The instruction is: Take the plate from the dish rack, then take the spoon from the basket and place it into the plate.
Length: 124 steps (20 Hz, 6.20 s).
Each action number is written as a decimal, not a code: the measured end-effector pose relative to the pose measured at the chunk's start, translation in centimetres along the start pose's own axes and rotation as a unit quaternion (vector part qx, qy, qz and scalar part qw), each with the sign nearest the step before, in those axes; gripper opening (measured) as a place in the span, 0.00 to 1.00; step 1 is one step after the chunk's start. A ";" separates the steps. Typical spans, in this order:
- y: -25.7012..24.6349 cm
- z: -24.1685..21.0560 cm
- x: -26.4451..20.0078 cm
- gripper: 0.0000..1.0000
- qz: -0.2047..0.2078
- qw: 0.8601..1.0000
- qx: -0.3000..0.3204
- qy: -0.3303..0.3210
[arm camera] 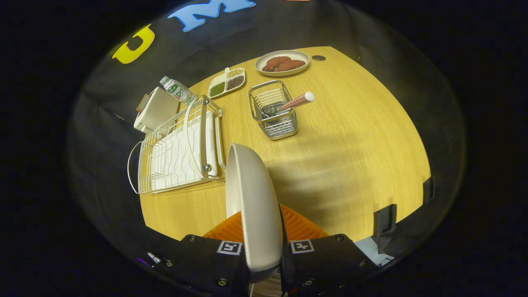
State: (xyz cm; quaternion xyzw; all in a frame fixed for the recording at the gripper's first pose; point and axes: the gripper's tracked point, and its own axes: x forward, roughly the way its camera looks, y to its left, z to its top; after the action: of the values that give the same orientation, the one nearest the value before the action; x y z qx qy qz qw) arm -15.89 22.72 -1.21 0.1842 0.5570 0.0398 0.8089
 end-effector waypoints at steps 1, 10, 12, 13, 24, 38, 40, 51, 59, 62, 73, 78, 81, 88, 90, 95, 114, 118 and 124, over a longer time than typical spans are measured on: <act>0.1 -0.5 0.9 0.29 0.020 1.000 0.009 0.003; -1.1 -2.7 5.7 0.28 0.142 0.990 0.016 0.005; -1.2 -2.6 6.6 0.29 0.170 0.985 0.014 0.005; -1.2 -2.9 7.2 0.29 0.187 0.982 0.016 0.003; -3.2 -2.3 8.6 0.31 0.278 0.956 0.090 0.015; -9.5 10.9 -7.6 0.59 0.071 0.941 -0.046 -0.328; -8.8 12.5 -10.2 0.59 0.064 0.926 -0.061 -0.366; -6.2 17.3 -14.3 0.59 0.035 0.859 -0.138 -0.491; -4.8 19.2 -8.6 0.59 -0.009 0.826 -0.194 -0.529; -4.0 19.7 -5.9 0.59 -0.012 0.818 -0.221 -0.531; -4.4 22.2 2.3 0.57 0.012 0.842 -0.195 -0.503; -2.6 21.5 2.5 0.21 0.027 0.832 -0.230 -0.504; -2.1 21.0 1.8 0.14 0.020 0.837 -0.235 -0.494; -0.5 20.1 -3.2 0.14 0.000 0.837 -0.231 -0.496; -0.2 20.0 -5.0 0.14 -0.009 0.836 -0.230 -0.498; 1.0 19.7 -9.9 0.13 -0.016 0.836 -0.221 -0.503; 5.2 15.6 -17.7 0.13 -0.026 0.842 -0.234 -0.486; 6.0 13.8 -16.5 0.13 -0.022 0.851 -0.238 -0.467; 7.1 10.6 -13.3 0.13 -0.001 0.878 -0.222 -0.423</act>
State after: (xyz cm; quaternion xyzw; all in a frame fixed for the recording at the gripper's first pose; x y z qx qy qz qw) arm -10.16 23.01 16.30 -0.0013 0.1381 0.0800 0.9872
